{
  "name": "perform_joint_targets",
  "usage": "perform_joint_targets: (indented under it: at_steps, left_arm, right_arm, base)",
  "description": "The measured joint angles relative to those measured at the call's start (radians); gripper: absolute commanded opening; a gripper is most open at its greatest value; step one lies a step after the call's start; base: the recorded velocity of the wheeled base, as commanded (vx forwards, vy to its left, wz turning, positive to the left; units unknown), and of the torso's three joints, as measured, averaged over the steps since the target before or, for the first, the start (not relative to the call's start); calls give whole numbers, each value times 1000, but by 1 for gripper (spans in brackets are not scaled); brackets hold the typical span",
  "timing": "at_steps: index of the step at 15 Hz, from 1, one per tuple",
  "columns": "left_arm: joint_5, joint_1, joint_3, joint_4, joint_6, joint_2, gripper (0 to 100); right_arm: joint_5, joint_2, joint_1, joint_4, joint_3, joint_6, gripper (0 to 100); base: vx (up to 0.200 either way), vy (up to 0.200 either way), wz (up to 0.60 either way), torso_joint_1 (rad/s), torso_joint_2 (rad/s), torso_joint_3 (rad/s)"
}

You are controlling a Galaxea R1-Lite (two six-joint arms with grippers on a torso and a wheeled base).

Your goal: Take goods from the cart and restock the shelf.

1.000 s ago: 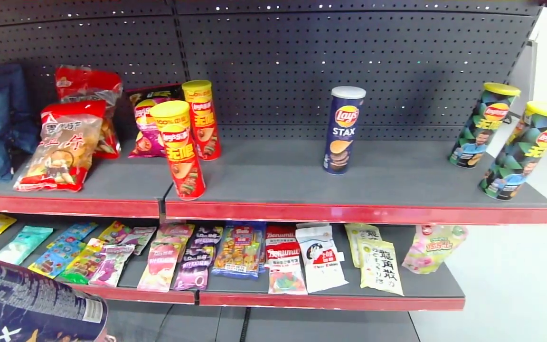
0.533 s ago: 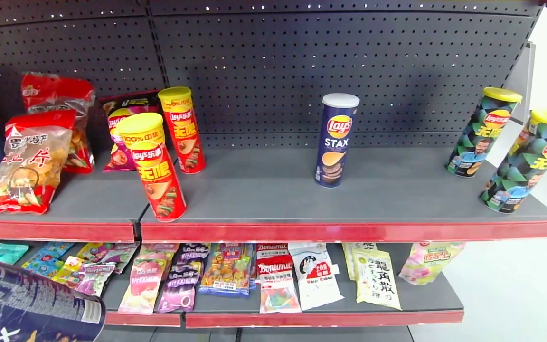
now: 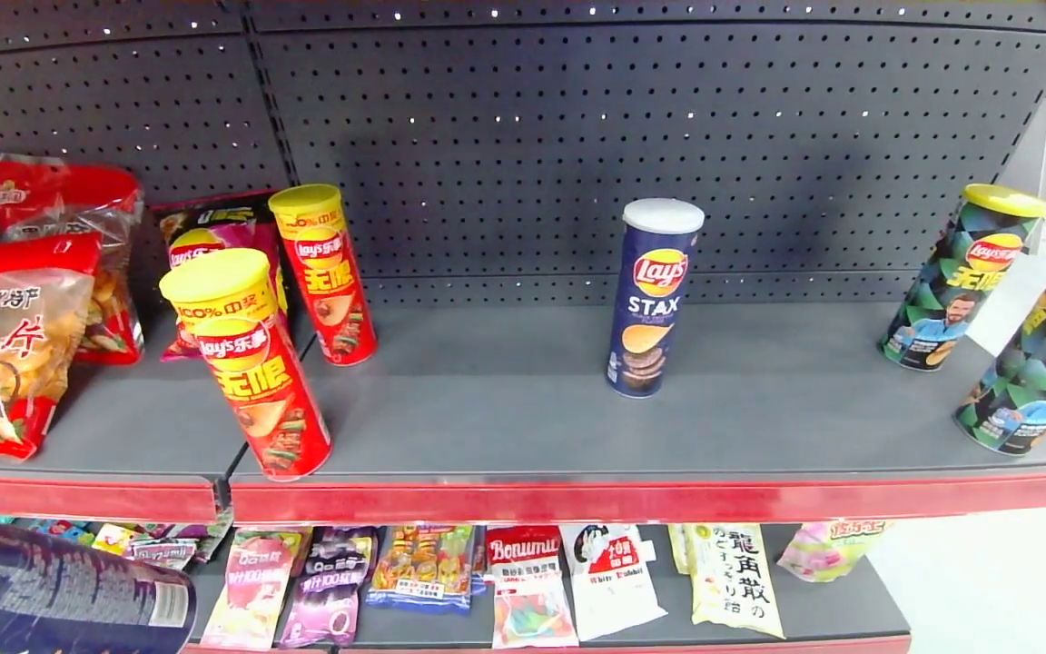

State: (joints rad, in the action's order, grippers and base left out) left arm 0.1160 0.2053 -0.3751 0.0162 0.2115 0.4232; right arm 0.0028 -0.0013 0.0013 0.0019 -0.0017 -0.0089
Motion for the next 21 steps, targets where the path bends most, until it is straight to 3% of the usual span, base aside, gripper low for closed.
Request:
perform_joint_targets:
  at_steps: [3,7,11,14,21]
  left_arm:
    - [0,0,28,-1,36,-65,0]
    - [-37,-2,40,-44,61,-148,0]
    - [-128,-6,24,-57,62,-194,0]
    - [-144,-5,12,-61,62,-197,0]
    - [-187,-6,-8,-61,62,-179,0]
  right_arm:
    - [32,23,3,4,-67,-4,100]
    - [137,316,41,0,-337,-49,100]
    - [198,764,131,-211,-477,-166,100]
    - [184,1064,217,-386,-553,-189,100]
    - [143,1494,354,-451,-811,-130,100]
  base:
    - [0,0,0,0,0,0]
    - [0,0,0,0,0,0]
    - [0,0,0,0,0,0]
    - [0,0,0,0,0,0]
    - [0,0,0,0,0,0]
